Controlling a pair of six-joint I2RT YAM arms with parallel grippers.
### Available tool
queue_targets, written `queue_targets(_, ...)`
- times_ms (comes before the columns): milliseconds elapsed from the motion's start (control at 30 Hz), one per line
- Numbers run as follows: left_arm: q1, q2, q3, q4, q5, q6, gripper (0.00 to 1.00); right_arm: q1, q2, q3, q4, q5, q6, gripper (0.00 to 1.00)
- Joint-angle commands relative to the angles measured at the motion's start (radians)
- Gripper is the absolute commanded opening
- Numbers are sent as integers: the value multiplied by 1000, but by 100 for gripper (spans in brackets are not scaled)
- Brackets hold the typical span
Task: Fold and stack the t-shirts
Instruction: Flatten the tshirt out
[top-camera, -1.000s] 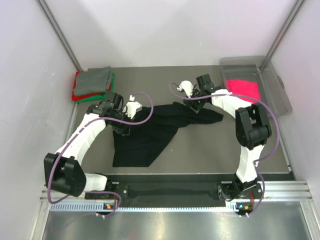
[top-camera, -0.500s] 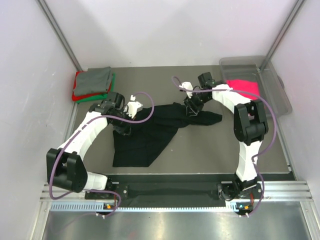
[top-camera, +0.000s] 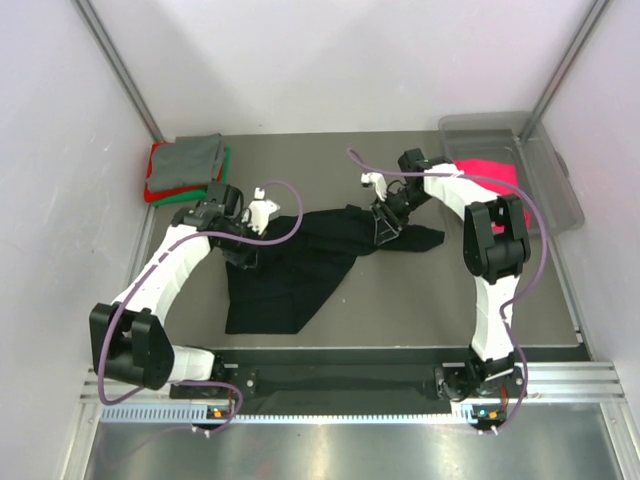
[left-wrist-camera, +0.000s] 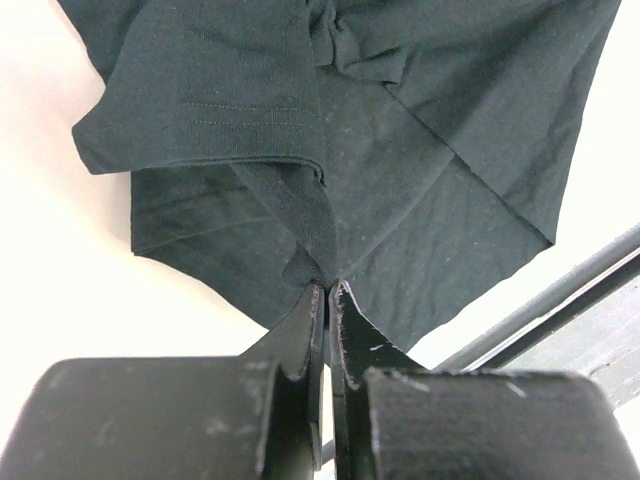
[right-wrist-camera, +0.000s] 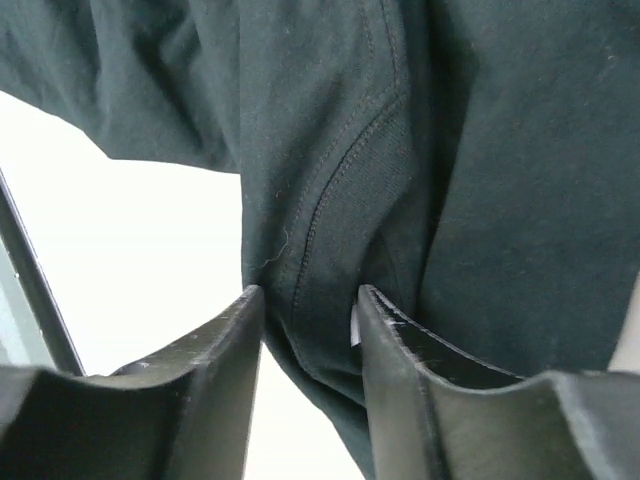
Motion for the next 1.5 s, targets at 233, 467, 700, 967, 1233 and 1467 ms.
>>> queue_targets(233, 7, 78, 116, 87, 10, 13, 0, -3, -107, -59, 163, 132, 108, 0)
queue_targets(467, 9, 434, 726, -54, -66, 25, 0, -4, -251, 83, 245, 290, 119, 0)
queue_targets(700, 10, 500, 1152, -45, -141, -7, 0, -10, -465, 129, 322, 375, 50, 0)
queue_targets(967, 1, 131, 738, 10, 8, 29, 0, 12, -768, -198, 101, 274, -126, 1)
queue_targets(1233, -1, 5, 333, 100, 8, 17, 0, 143, -831, -676, -113, 401, -380, 25)
queue_targets(1467, -1, 40, 289, 131, 63, -32, 0, 85, -777, -465, 18, 327, -270, 39)
